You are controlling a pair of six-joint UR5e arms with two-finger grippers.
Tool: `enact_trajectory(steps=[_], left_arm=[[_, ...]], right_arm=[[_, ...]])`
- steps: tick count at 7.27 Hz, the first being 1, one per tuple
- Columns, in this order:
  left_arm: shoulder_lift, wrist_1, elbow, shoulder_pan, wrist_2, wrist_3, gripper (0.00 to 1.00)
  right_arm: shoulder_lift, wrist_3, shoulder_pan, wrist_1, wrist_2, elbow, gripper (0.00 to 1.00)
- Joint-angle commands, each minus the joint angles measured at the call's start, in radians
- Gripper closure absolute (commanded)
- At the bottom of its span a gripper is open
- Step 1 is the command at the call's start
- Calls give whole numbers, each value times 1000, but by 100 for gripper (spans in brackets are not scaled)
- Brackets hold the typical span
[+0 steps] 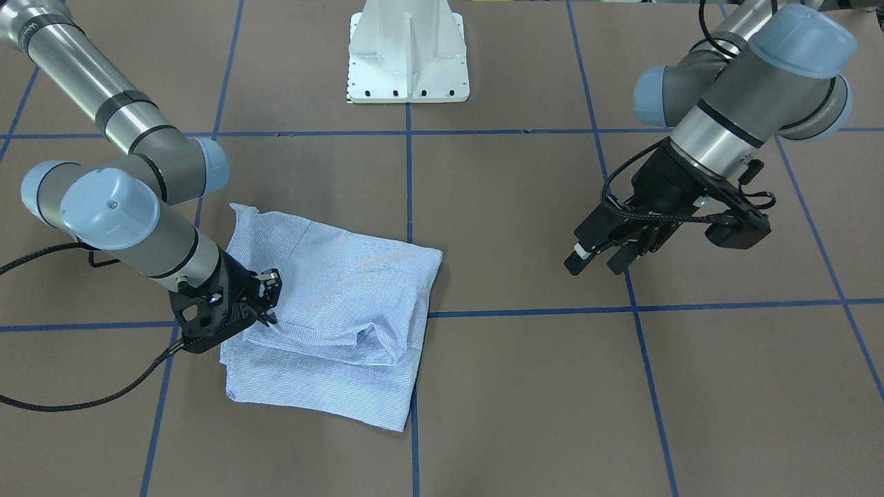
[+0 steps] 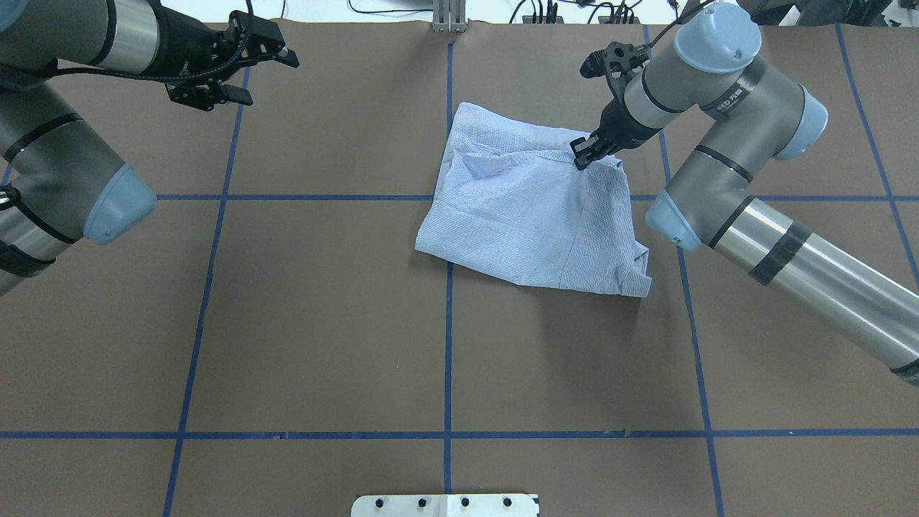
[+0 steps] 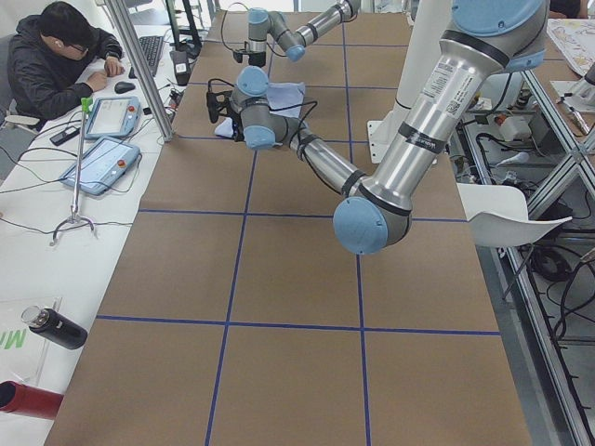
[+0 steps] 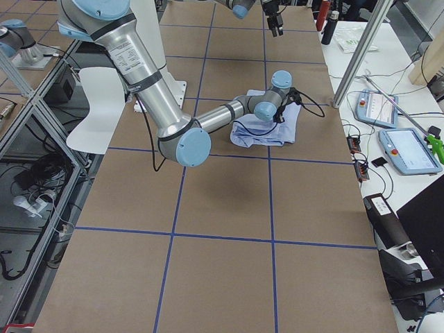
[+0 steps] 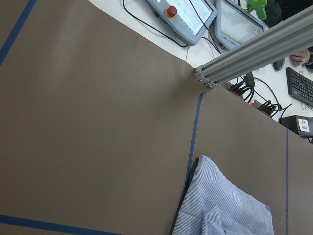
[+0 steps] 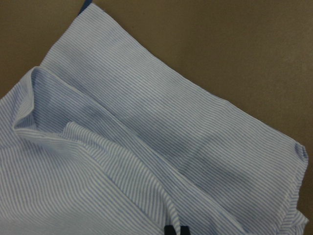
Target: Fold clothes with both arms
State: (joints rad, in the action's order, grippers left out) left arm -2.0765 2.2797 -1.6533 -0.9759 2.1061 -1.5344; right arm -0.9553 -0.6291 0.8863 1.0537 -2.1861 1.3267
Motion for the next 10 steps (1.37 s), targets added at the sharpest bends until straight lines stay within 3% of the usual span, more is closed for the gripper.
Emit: enact_trajectory(steps=[1, 3, 5, 6, 7, 10], left_arm=[[-1, 0, 0, 0, 0, -1, 1], [-2, 0, 0, 0, 0, -1, 1], [-2, 1, 0, 0, -1, -3, 1], [-2, 0, 1, 0, -1, -1, 1], [-4, 0, 1, 0, -1, -3, 1], [-5, 0, -5, 0, 0, -4, 1]], right_arm=[[42, -1, 25, -1, 52, -61, 100], [127, 2, 20, -4, 109, -189, 100], [174, 2, 16, -4, 153, -240, 100], [182, -3, 13, -4, 173, -254, 71], [184, -1, 10, -4, 201, -256, 1], [182, -12, 11, -1, 229, -239, 0]])
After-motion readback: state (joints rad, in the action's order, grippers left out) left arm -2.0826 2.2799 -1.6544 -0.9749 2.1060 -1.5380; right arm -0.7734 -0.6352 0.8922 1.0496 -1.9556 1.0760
